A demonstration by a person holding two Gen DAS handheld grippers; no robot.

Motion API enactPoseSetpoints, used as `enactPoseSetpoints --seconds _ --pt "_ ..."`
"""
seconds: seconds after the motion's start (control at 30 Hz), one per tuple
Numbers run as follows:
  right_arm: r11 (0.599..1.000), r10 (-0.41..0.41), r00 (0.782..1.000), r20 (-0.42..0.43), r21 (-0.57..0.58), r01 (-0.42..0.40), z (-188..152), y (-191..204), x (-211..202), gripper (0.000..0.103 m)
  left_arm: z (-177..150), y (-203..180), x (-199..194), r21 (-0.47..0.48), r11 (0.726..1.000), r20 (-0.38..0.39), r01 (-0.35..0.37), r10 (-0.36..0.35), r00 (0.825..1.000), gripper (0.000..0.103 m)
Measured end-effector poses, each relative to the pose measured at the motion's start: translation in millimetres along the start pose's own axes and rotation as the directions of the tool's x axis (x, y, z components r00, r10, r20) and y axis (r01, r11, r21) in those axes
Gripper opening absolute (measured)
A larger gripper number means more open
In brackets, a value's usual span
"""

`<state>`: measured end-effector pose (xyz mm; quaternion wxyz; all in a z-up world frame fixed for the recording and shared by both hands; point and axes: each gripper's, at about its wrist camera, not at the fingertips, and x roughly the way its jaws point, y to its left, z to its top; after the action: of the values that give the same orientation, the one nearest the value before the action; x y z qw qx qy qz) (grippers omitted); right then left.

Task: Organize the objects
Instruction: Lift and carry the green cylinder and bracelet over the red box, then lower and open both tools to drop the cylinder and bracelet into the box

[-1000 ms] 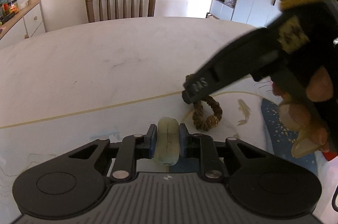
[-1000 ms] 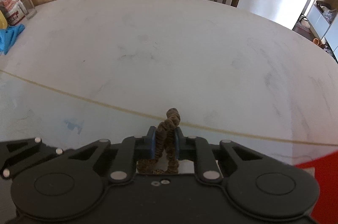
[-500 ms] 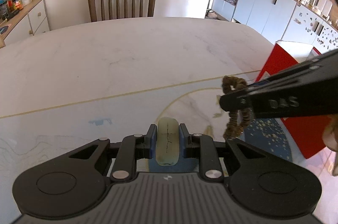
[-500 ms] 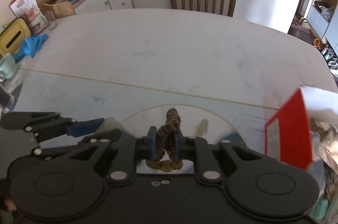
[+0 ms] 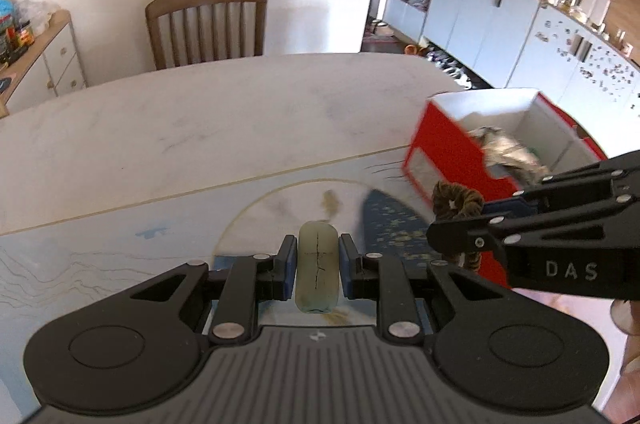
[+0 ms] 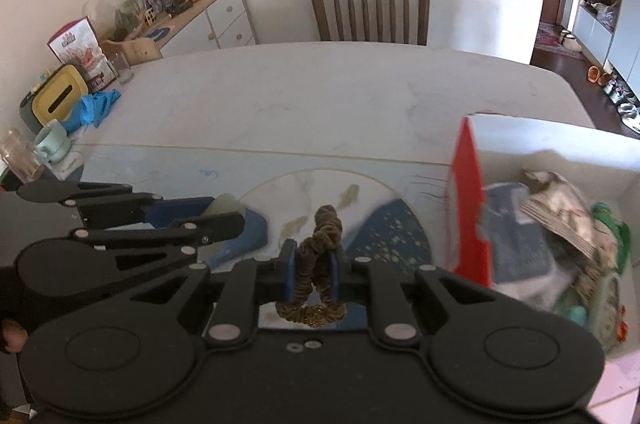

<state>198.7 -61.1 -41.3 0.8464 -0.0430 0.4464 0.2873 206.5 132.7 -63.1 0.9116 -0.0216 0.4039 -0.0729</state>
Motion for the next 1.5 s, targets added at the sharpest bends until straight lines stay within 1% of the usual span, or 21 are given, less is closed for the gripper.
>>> enactPoseSetpoints --seconds 0.23,0.4,0.67,0.87,1.07,1.23,1.33,1.5 --pt "1.000 0.011 0.999 0.049 0.009 -0.012 -12 -30 -44 0.015 11 -48 -22 0.039 0.999 0.035 0.006 -0.008 0.999 0.021" --pt "1.000 0.010 0.997 0.078 0.024 -0.012 -20 -58 -68 0.015 17 -84 -27 0.065 0.998 0.050 0.009 -0.013 0.999 0.021" --pt "0.999 -0.023 0.993 0.117 0.041 0.018 -24 -110 -94 0.015 28 -138 -21 0.105 0.994 0.056 0.026 -0.032 0.998 0.021" --pt "0.996 -0.078 0.987 0.140 0.053 0.071 -23 -153 -107 0.015 39 -172 -4 0.129 0.991 0.055 0.043 -0.051 0.997 0.021" --pt "0.989 -0.140 0.981 0.132 0.071 0.132 -21 -197 -110 0.015 56 -199 19 0.140 0.989 0.052 0.054 -0.062 0.997 0.021" --pt "0.983 -0.170 0.981 0.092 0.082 0.162 -25 -226 -98 0.015 66 -215 43 0.156 0.986 0.029 0.063 -0.068 0.997 0.021" --pt "0.983 -0.168 0.984 0.064 0.083 0.162 -29 -238 -88 0.015 68 -227 61 0.170 0.982 0.001 0.081 -0.082 0.997 0.021" --pt "0.988 -0.147 0.989 0.006 0.044 0.147 -35 -246 -65 0.015 68 -242 93 0.201 0.974 -0.058 0.102 -0.092 0.994 0.021"
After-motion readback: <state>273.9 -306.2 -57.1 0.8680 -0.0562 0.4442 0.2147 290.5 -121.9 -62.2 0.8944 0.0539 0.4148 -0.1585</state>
